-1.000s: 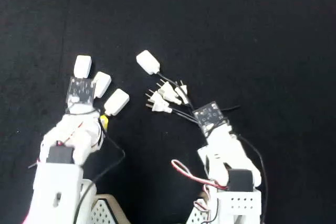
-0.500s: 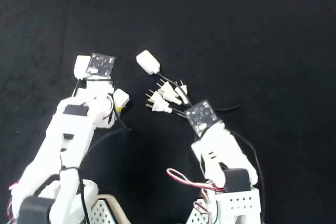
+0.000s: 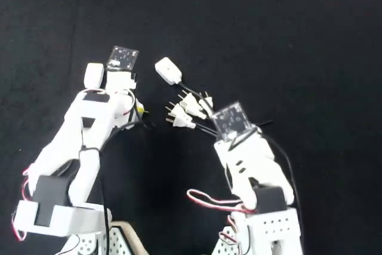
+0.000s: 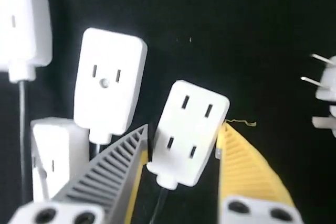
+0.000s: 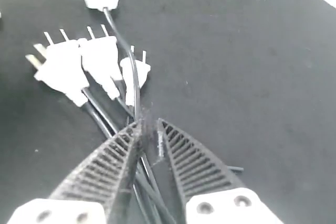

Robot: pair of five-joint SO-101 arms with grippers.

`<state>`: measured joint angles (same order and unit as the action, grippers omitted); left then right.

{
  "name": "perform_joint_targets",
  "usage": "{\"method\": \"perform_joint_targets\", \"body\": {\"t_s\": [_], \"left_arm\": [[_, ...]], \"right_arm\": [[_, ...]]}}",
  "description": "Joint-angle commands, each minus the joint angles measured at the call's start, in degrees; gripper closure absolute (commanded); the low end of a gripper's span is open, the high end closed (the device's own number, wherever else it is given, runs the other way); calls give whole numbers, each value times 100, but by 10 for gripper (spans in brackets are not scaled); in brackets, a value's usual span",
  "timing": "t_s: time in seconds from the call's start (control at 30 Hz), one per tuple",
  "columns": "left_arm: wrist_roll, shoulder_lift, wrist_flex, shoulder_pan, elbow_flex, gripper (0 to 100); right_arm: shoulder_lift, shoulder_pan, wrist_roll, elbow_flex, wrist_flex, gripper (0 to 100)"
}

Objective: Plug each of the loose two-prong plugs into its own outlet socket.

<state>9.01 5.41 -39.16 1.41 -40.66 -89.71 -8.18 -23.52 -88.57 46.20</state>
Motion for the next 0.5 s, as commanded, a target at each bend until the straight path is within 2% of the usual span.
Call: {"method": "perform_joint_targets", "body": {"t_s": [0.0,0.13,0.23,0.47], "left_arm": [[202,-185,62,-13,453,787],[229,-202,62,-48,453,787],[246,-237,62,-22,426,787],[774,-246,-475,57,418,791]], "right_arm": [[1455,-105,308,919,-624,956],[3371,-105,668,1499,-1354,956],[4453,-97,668,1754,-1618,956],[5015,-62,703,1956,-1565,956]]}}
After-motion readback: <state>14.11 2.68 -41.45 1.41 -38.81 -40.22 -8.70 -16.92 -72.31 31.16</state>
